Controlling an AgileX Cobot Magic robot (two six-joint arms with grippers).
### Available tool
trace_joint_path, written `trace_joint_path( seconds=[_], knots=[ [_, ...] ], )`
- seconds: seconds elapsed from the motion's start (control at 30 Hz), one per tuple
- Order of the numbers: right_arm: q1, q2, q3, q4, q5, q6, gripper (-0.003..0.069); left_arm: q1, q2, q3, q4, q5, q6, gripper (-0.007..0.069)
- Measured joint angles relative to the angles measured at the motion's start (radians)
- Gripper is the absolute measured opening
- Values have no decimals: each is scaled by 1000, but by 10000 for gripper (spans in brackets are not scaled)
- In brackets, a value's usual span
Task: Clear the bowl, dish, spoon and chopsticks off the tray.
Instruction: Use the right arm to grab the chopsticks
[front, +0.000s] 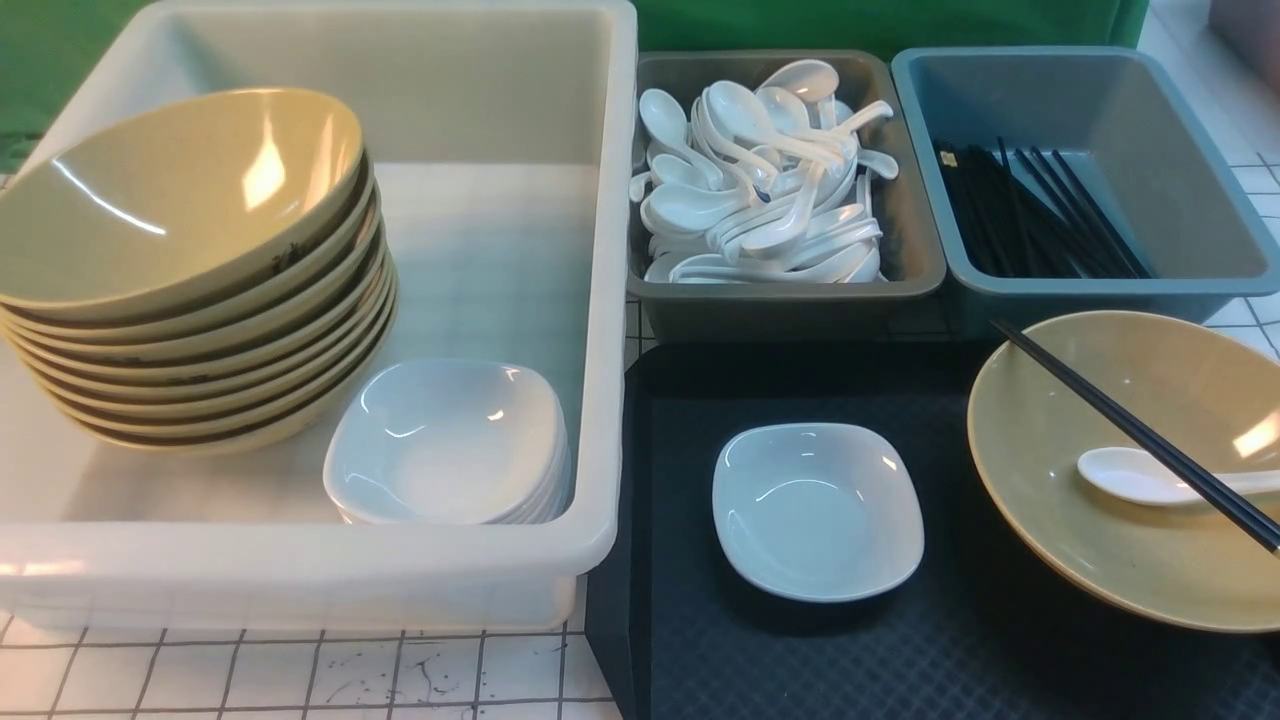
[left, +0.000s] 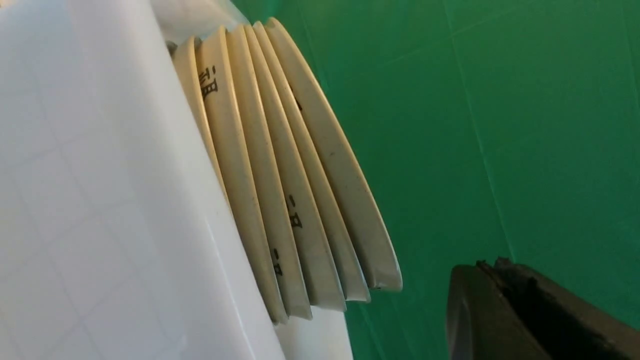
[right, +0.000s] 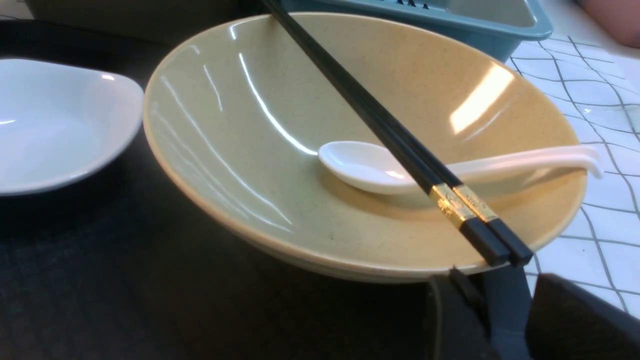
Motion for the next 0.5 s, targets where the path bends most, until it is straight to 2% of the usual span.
trace_joint_path(
  seconds=[0.13, 0.2, 0.27, 0.3, 0.37, 0.5],
  knots=[
    [0, 0, 5, 18, -45, 43, 236, 0, 0, -8, -10, 17, -28, -1],
    [0, 0, 16, 60, -117, 144, 236, 0, 0, -64, 11, 103, -29, -1],
    [0, 0, 20, 90, -197, 298, 236, 0, 5, -149, 58, 212, -13, -1],
    [0, 0, 20, 102, -252, 381, 236, 0, 28, -214, 92, 303, 17, -1],
    [0, 0, 20, 109, -327, 452, 236, 0, 83, -320, 137, 427, 76, -1],
    [7, 0, 20, 109, -345, 592, 223, 0, 239, -487, 157, 682, 259, -1]
  ],
)
